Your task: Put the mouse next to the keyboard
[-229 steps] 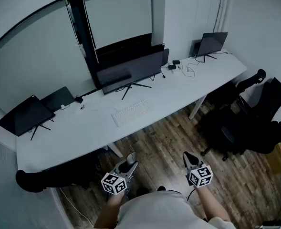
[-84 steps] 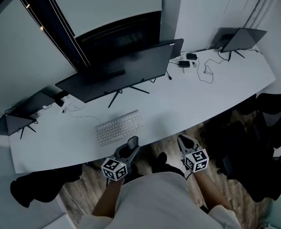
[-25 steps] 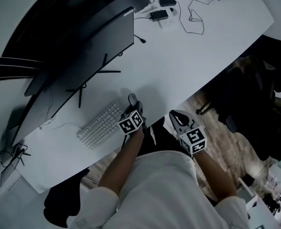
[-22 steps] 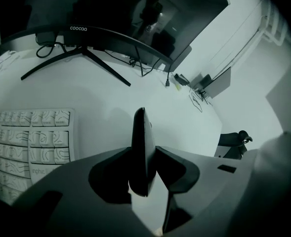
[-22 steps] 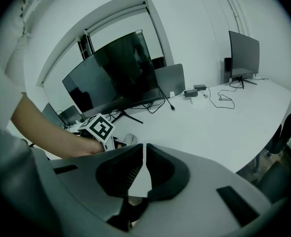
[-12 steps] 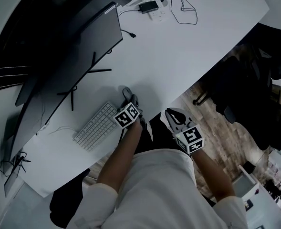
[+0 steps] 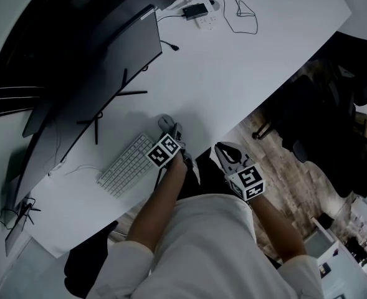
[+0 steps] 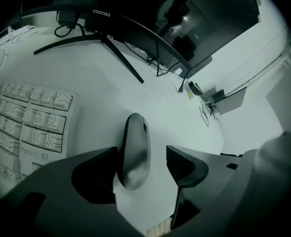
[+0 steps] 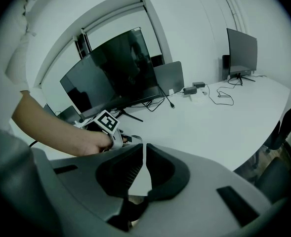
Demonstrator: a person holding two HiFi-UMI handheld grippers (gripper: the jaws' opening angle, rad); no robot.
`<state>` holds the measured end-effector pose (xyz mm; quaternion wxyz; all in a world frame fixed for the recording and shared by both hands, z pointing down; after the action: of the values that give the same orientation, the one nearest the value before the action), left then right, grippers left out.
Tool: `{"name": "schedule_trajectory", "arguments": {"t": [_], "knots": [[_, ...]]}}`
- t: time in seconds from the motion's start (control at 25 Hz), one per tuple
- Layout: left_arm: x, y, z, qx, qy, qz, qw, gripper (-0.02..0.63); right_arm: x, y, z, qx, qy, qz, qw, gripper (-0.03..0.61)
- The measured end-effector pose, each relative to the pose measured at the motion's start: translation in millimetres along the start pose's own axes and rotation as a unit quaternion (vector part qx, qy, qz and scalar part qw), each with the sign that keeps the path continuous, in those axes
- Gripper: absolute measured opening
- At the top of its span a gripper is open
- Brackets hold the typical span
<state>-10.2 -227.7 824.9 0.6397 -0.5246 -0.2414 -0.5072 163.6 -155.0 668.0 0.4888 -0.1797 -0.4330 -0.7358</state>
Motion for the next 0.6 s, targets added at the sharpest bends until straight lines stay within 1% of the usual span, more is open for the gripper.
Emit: {"name": "schedule_trajectory", "arguments": {"t": [0.08, 0.28, 0.4, 0.6], "knots": [[-3, -3, 1, -0.006, 0.0, -0.005, 1.0, 0.314, 0, -2, -2, -0.004, 0.002, -0.002, 1.0, 0.041], [-7, -8, 2, -0.015, 0.003, -0.004, 0.9999, 0.315, -2, -5, -4, -0.013, 0.001, -0.001, 1.0, 0.041], [-9, -8, 2, -0.024, 0.004, 0.006, 0.9997, 0.316, -2, -8, -6, -0.022, 0.0, 0.0, 1.0, 0.041], [-20, -2, -1, -0.012, 0.014, 0.03, 0.9994, 0.316, -2, -16, -10, -0.039, 0.005, 0.001, 0.999, 0.041]]}}
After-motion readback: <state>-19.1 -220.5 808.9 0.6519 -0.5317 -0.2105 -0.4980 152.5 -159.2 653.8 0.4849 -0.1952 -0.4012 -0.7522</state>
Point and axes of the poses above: the fingertips, and each gripper's own axes: x forward along the fingers, y to its right, z out of its underside, the point moved 4 cm from there along -x, backward along the fingers, and after that the axes turned 15 degrees about x, right-handed, at the moved point
